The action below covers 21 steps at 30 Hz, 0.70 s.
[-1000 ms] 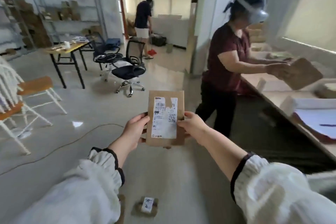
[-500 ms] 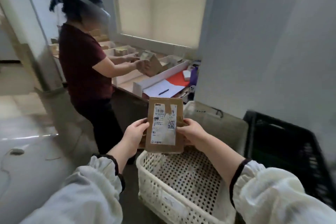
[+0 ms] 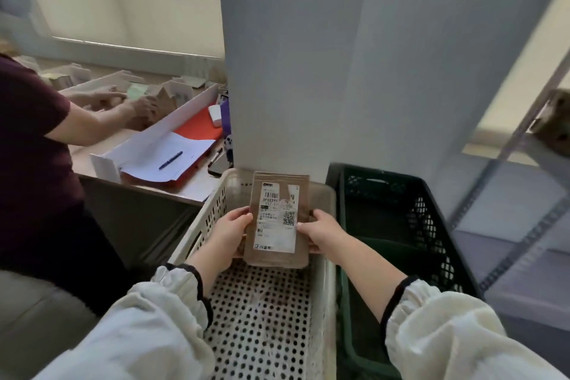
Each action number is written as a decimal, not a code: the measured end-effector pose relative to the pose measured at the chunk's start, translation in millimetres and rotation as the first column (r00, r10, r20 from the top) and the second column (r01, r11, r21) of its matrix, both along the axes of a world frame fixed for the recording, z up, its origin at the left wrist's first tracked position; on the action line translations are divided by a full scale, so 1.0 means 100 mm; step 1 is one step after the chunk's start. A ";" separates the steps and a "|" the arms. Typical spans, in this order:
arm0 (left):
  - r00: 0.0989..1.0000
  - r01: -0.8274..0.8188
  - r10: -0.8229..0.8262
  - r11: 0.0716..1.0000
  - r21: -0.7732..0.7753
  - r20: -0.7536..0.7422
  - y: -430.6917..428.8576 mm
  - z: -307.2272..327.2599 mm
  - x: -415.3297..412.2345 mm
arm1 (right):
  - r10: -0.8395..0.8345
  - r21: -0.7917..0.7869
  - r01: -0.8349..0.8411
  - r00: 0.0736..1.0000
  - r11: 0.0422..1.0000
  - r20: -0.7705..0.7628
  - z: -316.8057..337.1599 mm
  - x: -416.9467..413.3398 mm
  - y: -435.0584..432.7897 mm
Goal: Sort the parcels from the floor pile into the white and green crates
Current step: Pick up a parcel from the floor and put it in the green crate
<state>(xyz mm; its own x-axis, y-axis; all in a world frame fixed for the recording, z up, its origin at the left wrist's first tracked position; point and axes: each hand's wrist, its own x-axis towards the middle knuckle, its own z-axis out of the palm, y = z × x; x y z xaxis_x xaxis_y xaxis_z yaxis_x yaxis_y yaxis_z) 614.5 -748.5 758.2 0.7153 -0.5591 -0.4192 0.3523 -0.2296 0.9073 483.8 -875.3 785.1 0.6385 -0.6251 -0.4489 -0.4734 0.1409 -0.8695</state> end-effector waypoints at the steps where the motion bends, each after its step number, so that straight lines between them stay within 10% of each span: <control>1: 1.000 0.021 -0.020 1.000 0.013 -0.005 -0.07 -0.04 0.07 | -0.020 0.014 0.021 1.000 1.000 -0.006 -0.06 0.05 -0.05; 21: 0.885 0.464 -0.463 0.886 0.014 -0.048 -2.59 -0.27 -0.14 | -0.439 0.007 0.441 0.895 0.897 -0.075 -0.23 -0.45 -2.08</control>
<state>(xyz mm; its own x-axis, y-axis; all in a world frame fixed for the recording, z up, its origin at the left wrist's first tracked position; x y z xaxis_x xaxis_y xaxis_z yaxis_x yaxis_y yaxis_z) 600.0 -1007.7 731.1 0.3583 -0.8122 -0.4604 0.2379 -0.3975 0.8862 439.1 -1082.9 762.4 0.2669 -0.8238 -0.5001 -0.4179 0.3687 -0.8303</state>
